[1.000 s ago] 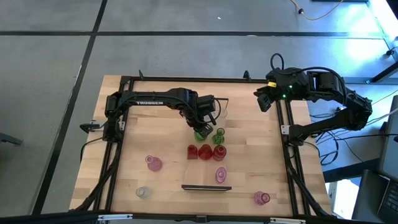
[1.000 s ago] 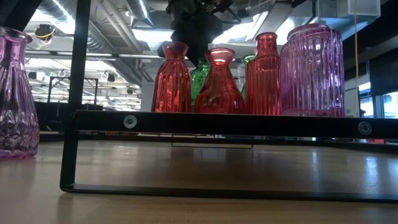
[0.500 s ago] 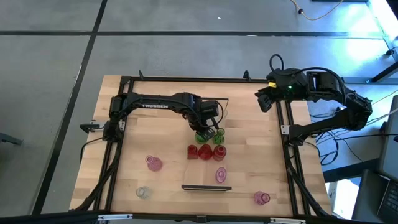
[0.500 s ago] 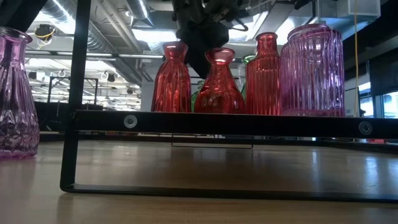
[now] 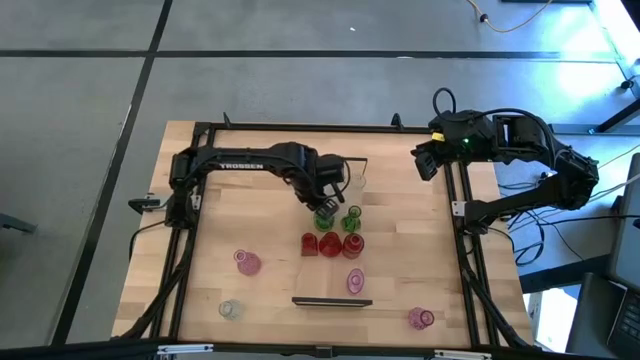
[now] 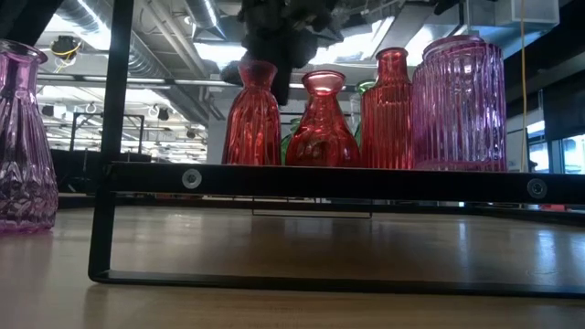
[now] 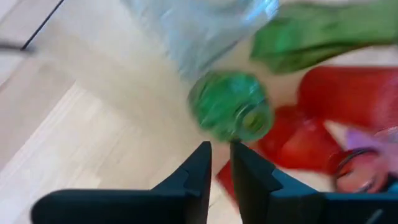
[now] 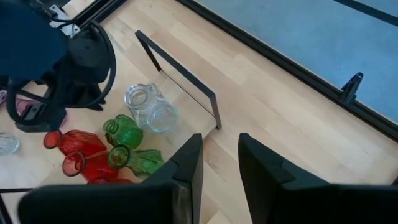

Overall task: Sort vases onto shelf
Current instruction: Put the green vase aligned with the other green vase on the shelf

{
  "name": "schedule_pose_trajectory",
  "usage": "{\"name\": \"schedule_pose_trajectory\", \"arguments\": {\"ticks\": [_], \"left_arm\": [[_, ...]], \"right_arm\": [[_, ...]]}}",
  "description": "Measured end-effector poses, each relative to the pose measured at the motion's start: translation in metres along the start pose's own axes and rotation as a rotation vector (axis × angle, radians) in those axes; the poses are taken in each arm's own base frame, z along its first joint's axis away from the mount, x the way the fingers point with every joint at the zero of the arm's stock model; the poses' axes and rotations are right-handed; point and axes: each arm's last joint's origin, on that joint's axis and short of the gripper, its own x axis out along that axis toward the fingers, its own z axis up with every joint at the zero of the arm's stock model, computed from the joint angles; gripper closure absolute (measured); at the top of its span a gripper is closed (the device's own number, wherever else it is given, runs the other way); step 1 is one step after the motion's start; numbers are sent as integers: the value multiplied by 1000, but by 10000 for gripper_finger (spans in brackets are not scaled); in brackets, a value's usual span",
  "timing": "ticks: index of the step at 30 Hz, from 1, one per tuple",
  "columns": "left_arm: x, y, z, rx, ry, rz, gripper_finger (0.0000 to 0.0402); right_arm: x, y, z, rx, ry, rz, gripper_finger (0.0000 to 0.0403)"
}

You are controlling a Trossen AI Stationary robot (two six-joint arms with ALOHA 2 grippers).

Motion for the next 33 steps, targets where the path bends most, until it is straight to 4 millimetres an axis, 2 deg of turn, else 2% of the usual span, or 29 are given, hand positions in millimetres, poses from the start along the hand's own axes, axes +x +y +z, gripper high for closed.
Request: {"name": "schedule_pose_trajectory", "arguments": {"ticks": [2,6,15,33], "left_arm": [[0,3,-6,-5,46,53,361],[12,5,-8,11,83,68,394],[40,10,-11,-13,88,43,400],[45,-3,-4,-15,8,-93,401]], "right_arm": [[0,0,0,0,0,1,317],[0,0,0,-2,-1,-2,317],[0,0,0,-8,-1,-2,317],[0,0,0,-8,-1,-3,317]]}}
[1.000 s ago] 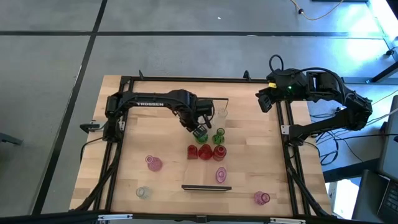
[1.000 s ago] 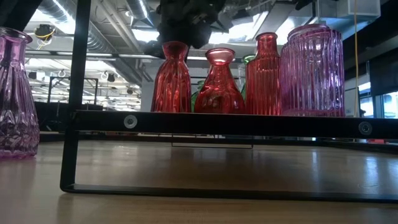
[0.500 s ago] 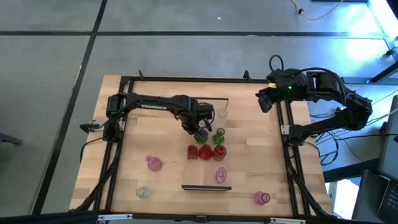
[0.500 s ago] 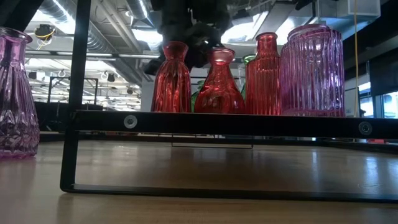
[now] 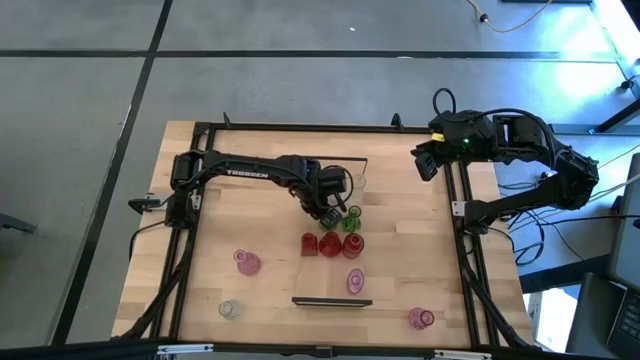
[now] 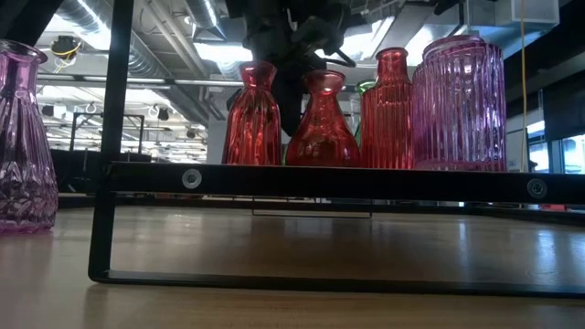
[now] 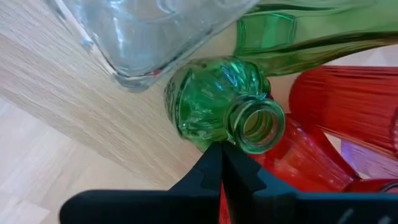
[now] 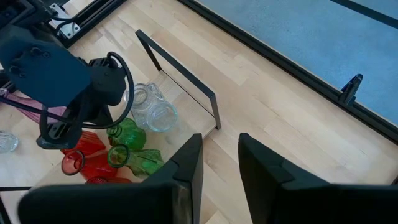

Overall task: Sort vases onto shelf
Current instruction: Put the green vase aligned with the other green vase on the shelf, then put the left pink vase aligned with the other pink vase on the shelf

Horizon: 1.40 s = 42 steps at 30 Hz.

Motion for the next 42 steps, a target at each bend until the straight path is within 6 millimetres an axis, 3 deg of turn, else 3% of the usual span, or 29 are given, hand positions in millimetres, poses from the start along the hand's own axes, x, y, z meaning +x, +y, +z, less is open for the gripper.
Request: {"name": "schedule_pose_trajectory", "arguments": {"ticks": [32,36,42], "left_arm": [[-5,-5,-3,38,-25,-12,401],[-20,-1,-11,20,-29,53,401],[-69,10,-31,-17,-74,138,401]], "right_arm": [[0,0,0,1,3,6,317],[0,0,0,1,3,7,317],[0,1,1,3,-6,11,317]]}}
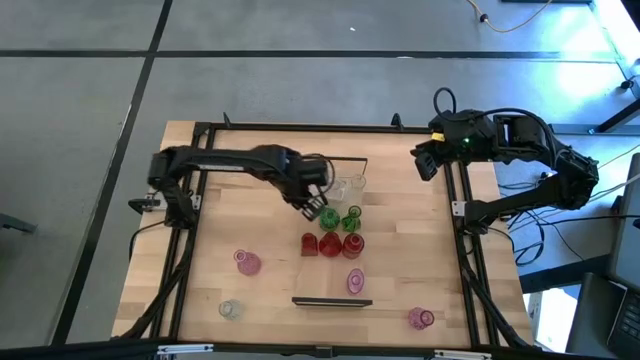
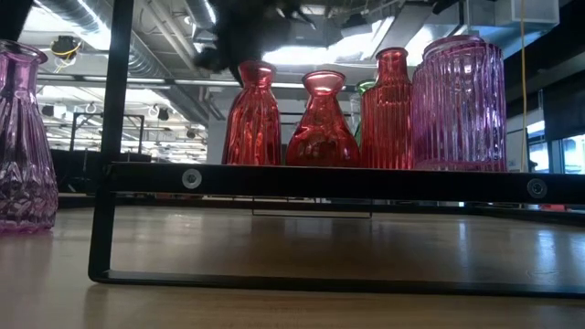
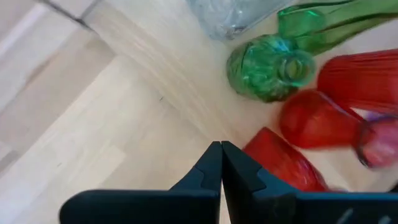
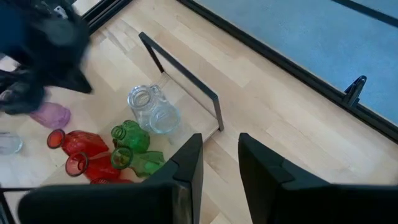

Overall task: Sort vases onto shelf
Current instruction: Put the left pink vase aligned with the other pink vase on the shelf

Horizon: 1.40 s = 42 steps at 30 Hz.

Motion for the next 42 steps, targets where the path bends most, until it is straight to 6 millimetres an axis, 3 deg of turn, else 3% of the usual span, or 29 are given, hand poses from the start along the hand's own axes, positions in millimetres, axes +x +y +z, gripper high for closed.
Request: {"name": "schedule_pose_trajectory", "arguments": {"ticks": [10,16,20,26,29,42], "left_arm": [[-98,27,-50,-14,-174,-44,401],[-121,35,-90,94,-122,-72,401],[-111,40,-116,106,-134,-156,401],[-67,65,-156,55,-63,-304,401],[-59,77,-170,-11,-10,-322,401],[-61,78,-181,-96,73,-358,394]], "right_arm": [[0,2,7,30,-95,-21,317],[0,12,21,57,-210,92,317],[3,20,28,27,-227,201,317],[5,26,33,61,-249,263,317],[4,27,34,82,-261,273,317],[4,28,35,4,-265,294,317]]}}
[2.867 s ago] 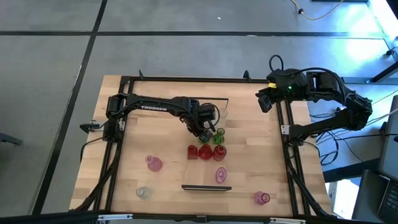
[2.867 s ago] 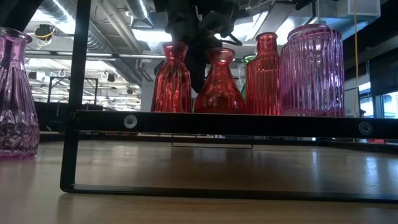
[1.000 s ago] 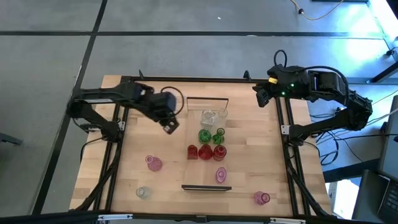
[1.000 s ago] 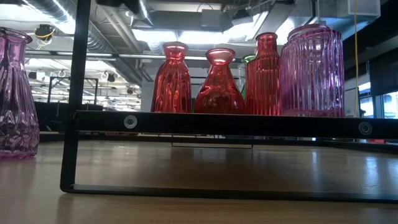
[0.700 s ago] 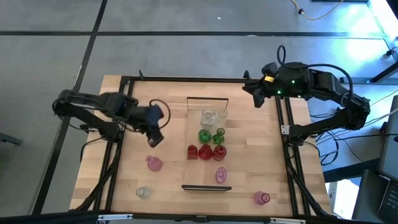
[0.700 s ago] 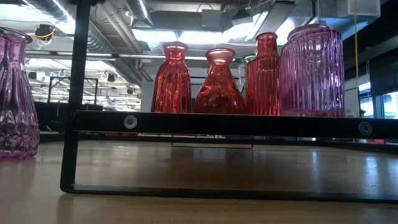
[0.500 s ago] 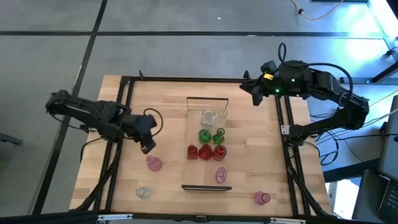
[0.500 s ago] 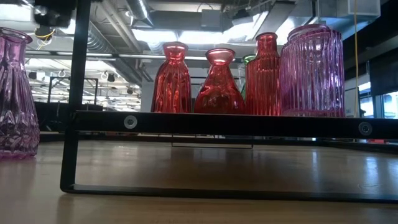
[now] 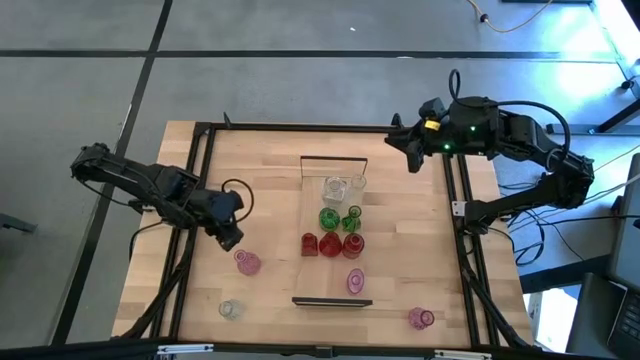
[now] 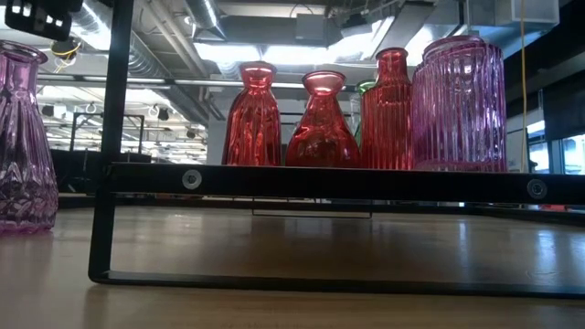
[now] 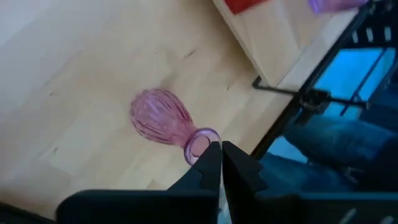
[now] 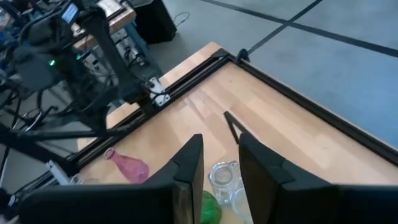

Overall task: Sort vases onto shelf
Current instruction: Put the left pink vase aligned with the other pink vase on the shelf

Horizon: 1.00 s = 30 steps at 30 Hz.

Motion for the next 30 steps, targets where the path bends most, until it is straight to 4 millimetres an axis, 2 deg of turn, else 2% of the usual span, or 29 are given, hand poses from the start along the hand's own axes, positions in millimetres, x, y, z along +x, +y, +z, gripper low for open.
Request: {"name": "schedule_pose_trajectory", "arguments": {"ticks": [8,17,23,30], "left_arm": [[2,1,0,-19,19,19,327],[22,-1,1,-66,121,130,258],[32,-2,-1,-148,138,202,241],[32,-6,-20,-295,38,244,242]], "right_arm": [[0,2,-1,-58,39,72,317],[0,2,-2,-68,48,88,317],[0,2,-2,-68,49,88,317],[-1,2,-3,-69,57,85,317]]}}
